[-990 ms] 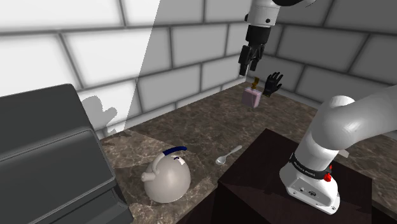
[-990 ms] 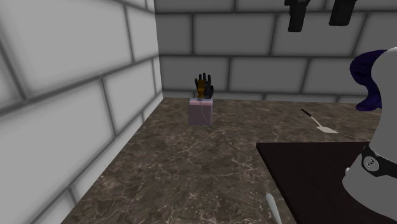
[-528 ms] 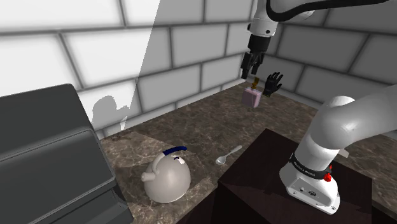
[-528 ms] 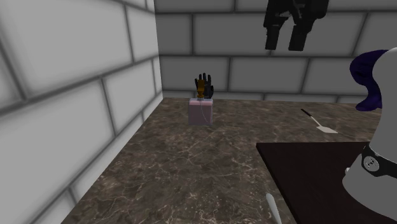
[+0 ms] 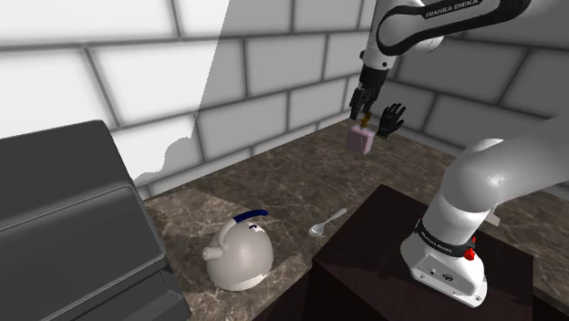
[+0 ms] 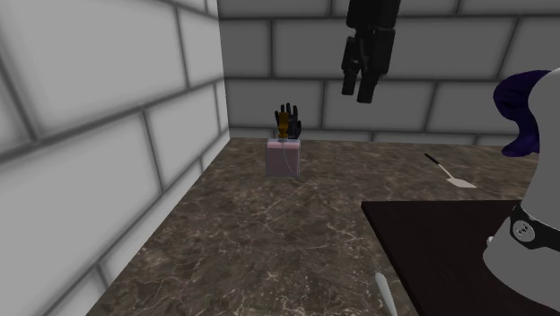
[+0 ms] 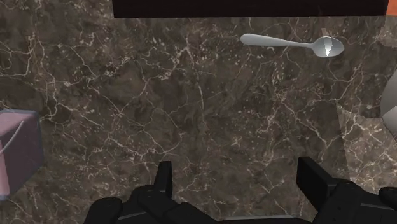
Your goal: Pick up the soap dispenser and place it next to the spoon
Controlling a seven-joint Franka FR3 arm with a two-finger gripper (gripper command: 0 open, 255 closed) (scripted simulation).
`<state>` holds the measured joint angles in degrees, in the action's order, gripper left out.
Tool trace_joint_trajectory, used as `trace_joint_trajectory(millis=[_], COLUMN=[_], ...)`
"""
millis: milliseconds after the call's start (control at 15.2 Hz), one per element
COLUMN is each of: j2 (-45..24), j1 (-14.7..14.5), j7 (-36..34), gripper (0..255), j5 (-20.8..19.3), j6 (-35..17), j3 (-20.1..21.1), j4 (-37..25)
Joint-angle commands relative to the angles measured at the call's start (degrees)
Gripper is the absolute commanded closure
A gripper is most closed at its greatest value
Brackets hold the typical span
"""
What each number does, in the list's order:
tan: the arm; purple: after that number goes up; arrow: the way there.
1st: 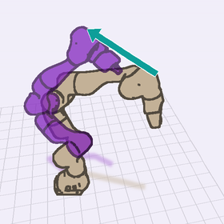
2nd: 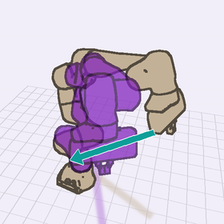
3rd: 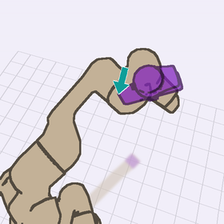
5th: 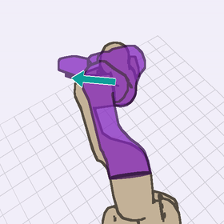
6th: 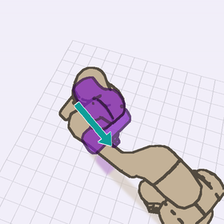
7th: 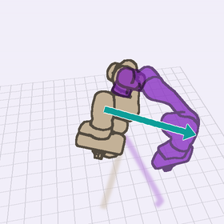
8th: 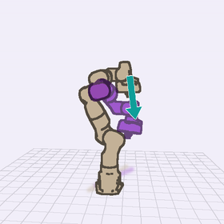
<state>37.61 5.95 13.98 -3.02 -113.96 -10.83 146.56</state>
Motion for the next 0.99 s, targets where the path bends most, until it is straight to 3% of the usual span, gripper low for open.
trace_joint_trajectory(millis=[0,528,924], j2=[-1.85,-13.97,-25.55], j1=[0.94,2.7,1.74], j7=[2.1,11.37,21.05], gripper=[0,0,0], j5=[-0.92,-1.23,4.34], j6=[-3.41,-16.15,-24.24], j3=[-2.15,-11.33,-18.67], j4=[0.86,-0.93,-5.46])
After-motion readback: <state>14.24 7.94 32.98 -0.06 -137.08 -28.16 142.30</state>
